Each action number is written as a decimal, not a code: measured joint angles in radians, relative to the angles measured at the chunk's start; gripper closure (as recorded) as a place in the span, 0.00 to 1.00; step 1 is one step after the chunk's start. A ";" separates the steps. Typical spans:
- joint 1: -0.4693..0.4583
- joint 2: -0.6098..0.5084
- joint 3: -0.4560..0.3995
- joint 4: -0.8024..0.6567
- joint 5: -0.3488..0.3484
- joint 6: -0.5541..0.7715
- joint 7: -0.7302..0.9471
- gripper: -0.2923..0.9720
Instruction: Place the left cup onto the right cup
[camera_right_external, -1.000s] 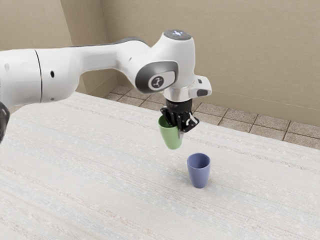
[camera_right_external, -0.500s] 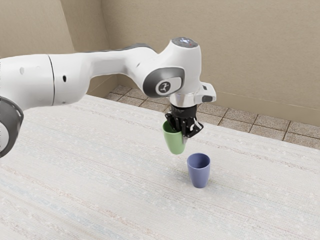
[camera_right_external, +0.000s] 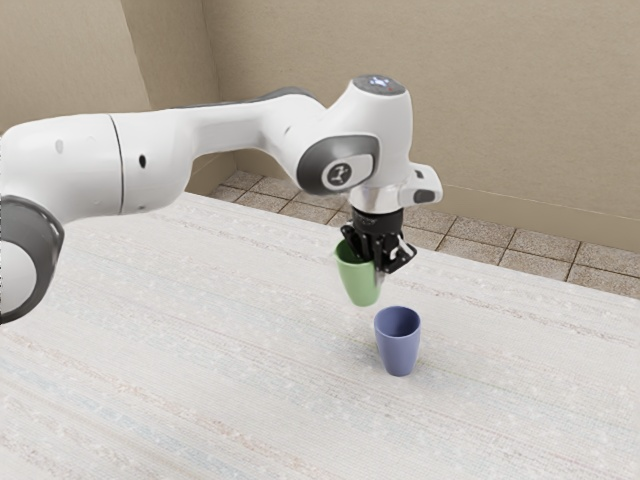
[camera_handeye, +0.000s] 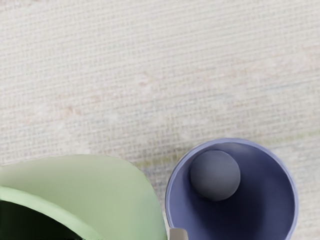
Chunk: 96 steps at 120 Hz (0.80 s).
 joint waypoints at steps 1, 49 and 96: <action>-0.001 0.001 0.000 0.002 0.001 -0.001 0.000 0.85; -0.042 0.051 0.000 0.083 0.033 -0.029 0.013 0.85; -0.070 0.053 -0.014 0.084 0.039 -0.033 0.018 0.85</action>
